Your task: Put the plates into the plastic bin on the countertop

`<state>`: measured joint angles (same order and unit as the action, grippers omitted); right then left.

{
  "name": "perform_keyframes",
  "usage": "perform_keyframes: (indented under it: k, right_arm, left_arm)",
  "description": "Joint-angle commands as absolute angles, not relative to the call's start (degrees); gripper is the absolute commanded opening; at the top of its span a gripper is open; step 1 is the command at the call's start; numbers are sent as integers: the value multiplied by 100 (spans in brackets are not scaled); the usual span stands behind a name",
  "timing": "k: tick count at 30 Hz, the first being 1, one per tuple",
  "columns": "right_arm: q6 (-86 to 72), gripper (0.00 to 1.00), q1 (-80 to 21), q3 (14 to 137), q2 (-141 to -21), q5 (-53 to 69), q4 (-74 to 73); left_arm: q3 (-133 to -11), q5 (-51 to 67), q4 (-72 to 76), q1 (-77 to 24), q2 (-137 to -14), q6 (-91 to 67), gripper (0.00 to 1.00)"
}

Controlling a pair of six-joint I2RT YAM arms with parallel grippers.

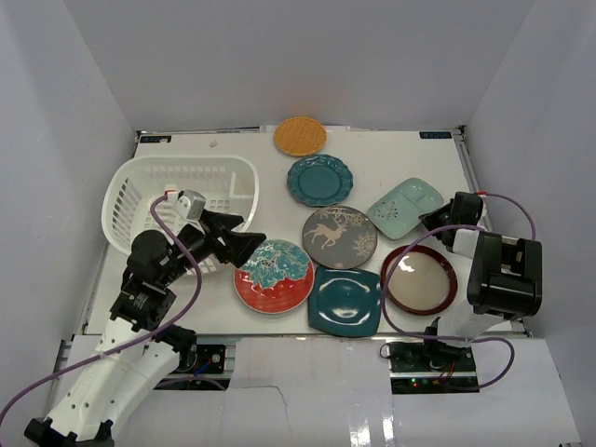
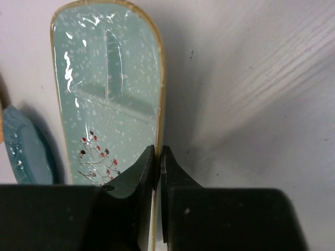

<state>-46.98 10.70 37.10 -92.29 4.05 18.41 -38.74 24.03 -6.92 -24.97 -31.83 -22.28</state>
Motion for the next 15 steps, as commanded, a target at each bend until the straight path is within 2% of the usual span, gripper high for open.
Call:
perform_keyframes:
  k: [1, 5, 9, 12, 15]
  right_arm:
    - [-4799, 8, 1098, 3850, -8747, 229, 2346]
    - [-4562, 8, 1099, 4235, -7798, 52, 2286]
    - [-4307, 8, 959, 4894, -6980, 465, 2031]
    - [-4105, 8, 397, 5492, -6663, 668, 1785]
    - [-3842, 8, -952, 6221, -6897, 633, 1592]
  left_arm:
    - [-4131, 2206, -738, -2531, -3225, -2162, 98]
    - [-4324, 2214, -721, -2523, -3348, -2214, 98]
    - [-4640, 2206, -694, -2522, -3305, -2276, 98]
    - [-4781, 2162, -589, -2522, -3165, -2364, 98]
    - [-4930, 1944, -501, -2523, -3015, -2469, 98]
